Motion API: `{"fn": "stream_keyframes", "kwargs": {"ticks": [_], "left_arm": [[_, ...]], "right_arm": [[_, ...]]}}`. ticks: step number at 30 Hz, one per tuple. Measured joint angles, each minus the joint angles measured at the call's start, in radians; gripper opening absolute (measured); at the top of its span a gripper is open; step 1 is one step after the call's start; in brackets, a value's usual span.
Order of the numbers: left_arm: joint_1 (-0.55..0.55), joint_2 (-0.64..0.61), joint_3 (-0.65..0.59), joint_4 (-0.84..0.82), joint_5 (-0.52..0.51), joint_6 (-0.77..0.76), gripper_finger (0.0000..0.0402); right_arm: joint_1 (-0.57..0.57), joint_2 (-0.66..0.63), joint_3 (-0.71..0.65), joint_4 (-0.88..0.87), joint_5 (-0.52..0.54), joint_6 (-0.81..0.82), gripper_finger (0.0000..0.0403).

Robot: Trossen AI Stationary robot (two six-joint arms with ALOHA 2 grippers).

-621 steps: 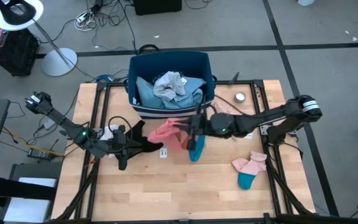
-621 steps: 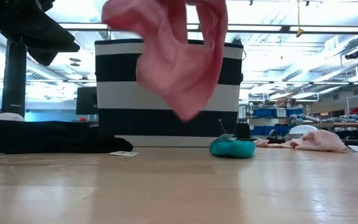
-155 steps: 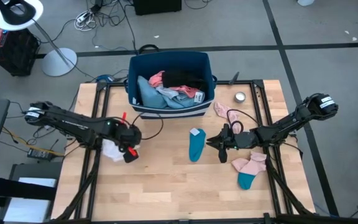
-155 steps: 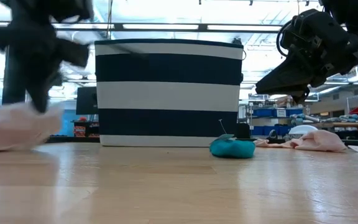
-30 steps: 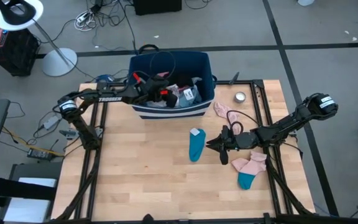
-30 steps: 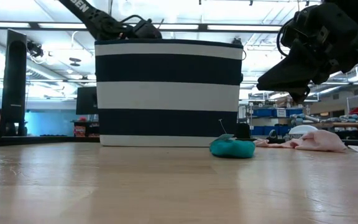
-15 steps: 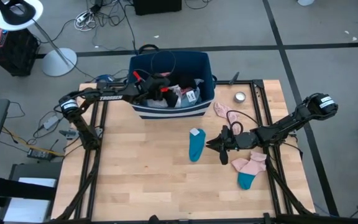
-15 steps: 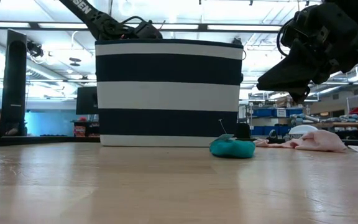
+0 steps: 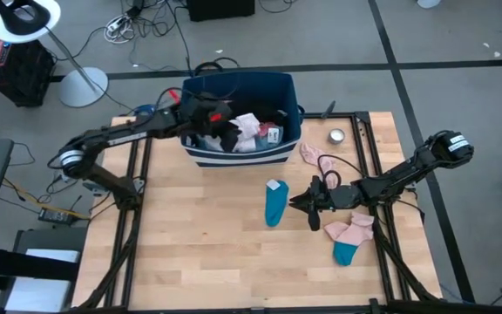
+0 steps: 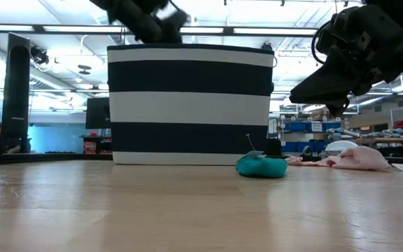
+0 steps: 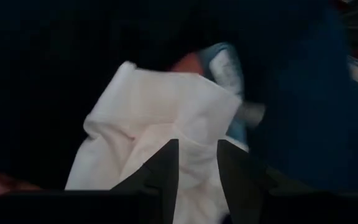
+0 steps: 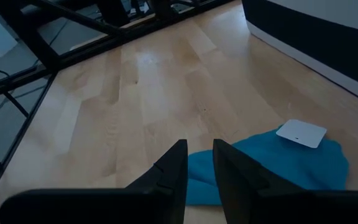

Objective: Sort clothes
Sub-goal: Put the left blue sock into the blue bin

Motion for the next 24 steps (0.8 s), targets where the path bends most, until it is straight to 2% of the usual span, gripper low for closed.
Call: {"fn": "stream_keyframes", "kwargs": {"ticks": [11, 17, 24], "left_arm": [[-0.113, -0.191, -0.018, -0.078, -0.054, 0.036, 0.0115], [-0.267, -0.329, -0.161, 0.001, -0.215, 0.025, 0.0115], [-0.446, -0.490, -0.370, 0.144, -0.230, 0.020, 0.0115]], "right_arm": [[0.000, 0.000, 0.000, -0.014, 0.000, 0.001, 0.0077], [0.000, 0.000, 0.000, -0.024, 0.000, 0.001, 0.0077], [0.000, 0.000, 0.000, -0.034, 0.004, 0.002, 0.0077]]}}
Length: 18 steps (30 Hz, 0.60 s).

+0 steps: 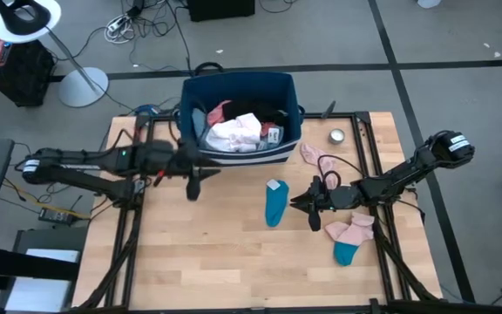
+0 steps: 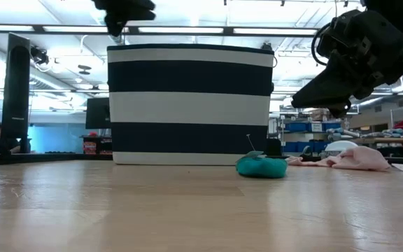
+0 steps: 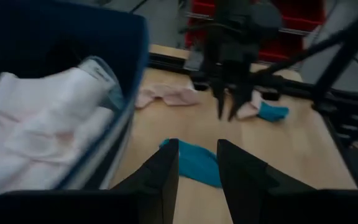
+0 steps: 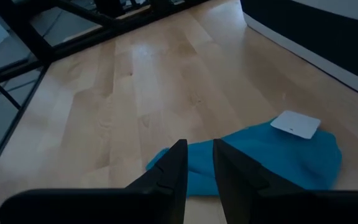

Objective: Sort clothes
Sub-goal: Put the left blue sock into the blue bin

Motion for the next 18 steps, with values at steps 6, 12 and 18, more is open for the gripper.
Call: {"fn": "stream_keyframes", "kwargs": {"ticks": [6, 12, 18], "left_arm": [[-0.101, -0.109, -0.164, 0.068, -0.058, -0.021, 0.0115], [-0.129, -0.206, -0.310, 0.087, -0.086, -0.048, 0.0115], [-0.130, -0.273, -0.457, 0.190, -0.064, -0.040, 0.0115]], "right_arm": [[0.000, 0.000, 0.000, -0.001, 0.004, 0.001, 0.0077], [-0.002, 0.000, 0.000, -0.005, 0.005, -0.001, 0.0077], [-0.008, 0.000, 0.000, -0.004, 0.041, 0.017, 0.0077]]}}
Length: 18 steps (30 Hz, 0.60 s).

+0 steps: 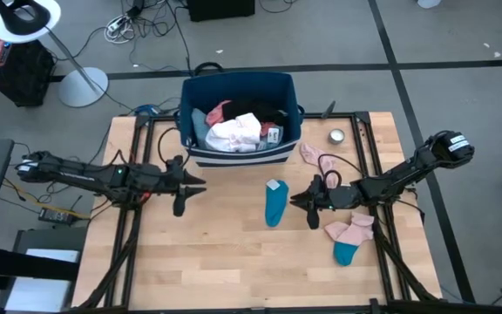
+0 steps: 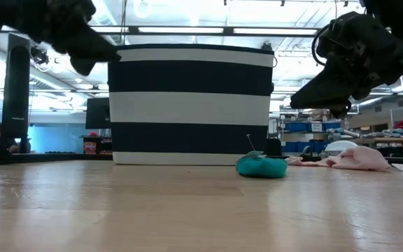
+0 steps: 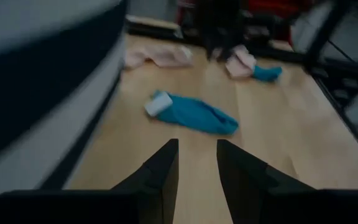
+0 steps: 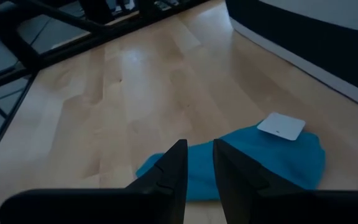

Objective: Sort clothes
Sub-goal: Put the left blue sock into the blue bin

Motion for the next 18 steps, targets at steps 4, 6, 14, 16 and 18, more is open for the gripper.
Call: {"fn": "stream_keyframes", "kwargs": {"ticks": [4, 6, 14, 16, 18], "left_arm": [[0.000, -0.030, -0.093, 0.061, 0.035, 0.035, 0.0115], [0.000, -0.045, -0.124, 0.075, 0.033, 0.042, 0.0115], [0.000, -0.074, -0.199, 0.105, 0.030, 0.045, 0.0115], [0.000, -0.079, -0.217, 0.122, 0.030, 0.045, 0.0115], [0.000, -0.098, -0.241, 0.133, 0.030, 0.044, 0.0115]], "right_arm": [[-0.009, 0.000, 0.000, 0.003, 0.001, 0.003, 0.0077], [-0.017, 0.000, 0.000, 0.001, 0.001, 0.003, 0.0077], [-0.067, 0.081, 0.001, 0.038, 0.009, 0.015, 0.0108], [-0.077, 0.130, 0.001, 0.068, 0.009, 0.033, 0.0127], [-0.085, 0.178, 0.001, 0.101, 0.009, 0.033, 0.0149]]}}
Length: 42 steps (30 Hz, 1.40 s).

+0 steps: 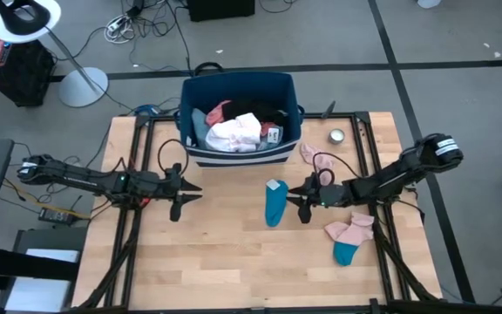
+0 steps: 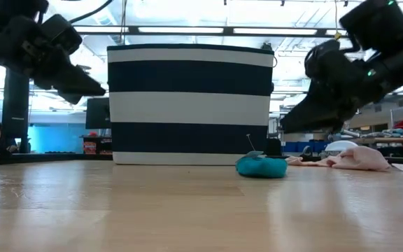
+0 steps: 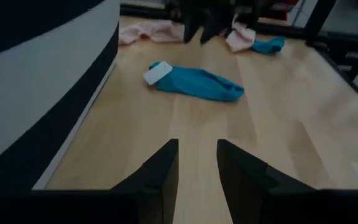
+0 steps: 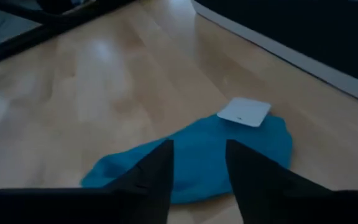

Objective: Sort clothes
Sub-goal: Put the left blue sock into the blue bin

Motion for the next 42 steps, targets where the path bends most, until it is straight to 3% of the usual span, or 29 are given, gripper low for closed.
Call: {"fn": "stream_keyframes", "kwargs": {"ticks": [10, 19, 27, 32, 39, 42], "left_arm": [[0.000, -0.126, -0.118, 0.091, 0.000, 0.006, 0.0115], [0.000, -0.228, -0.122, 0.018, 0.013, 0.052, 0.0115], [0.001, -0.357, -0.122, -0.063, 0.014, 0.077, 0.0115], [0.001, -0.461, -0.121, -0.145, 0.018, 0.078, 0.0115], [0.001, -0.541, -0.120, -0.151, 0.024, 0.107, 0.0115], [0.001, -0.536, -0.119, -0.154, 0.034, 0.103, 0.0115]], "right_arm": [[-0.053, 0.192, 0.029, 0.165, 0.000, -0.099, 0.0216], [-0.095, 0.359, 0.148, 0.159, -0.001, -0.241, 0.0218], [-0.101, 0.469, 0.168, 0.181, 0.008, -0.201, 0.0216], [-0.101, 0.503, 0.167, 0.239, 0.001, -0.194, 0.0170], [-0.099, 0.507, 0.167, 0.253, -0.029, -0.190, 0.0028], [-0.099, 0.507, 0.167, 0.269, -0.064, -0.187, 0.0014]]}}
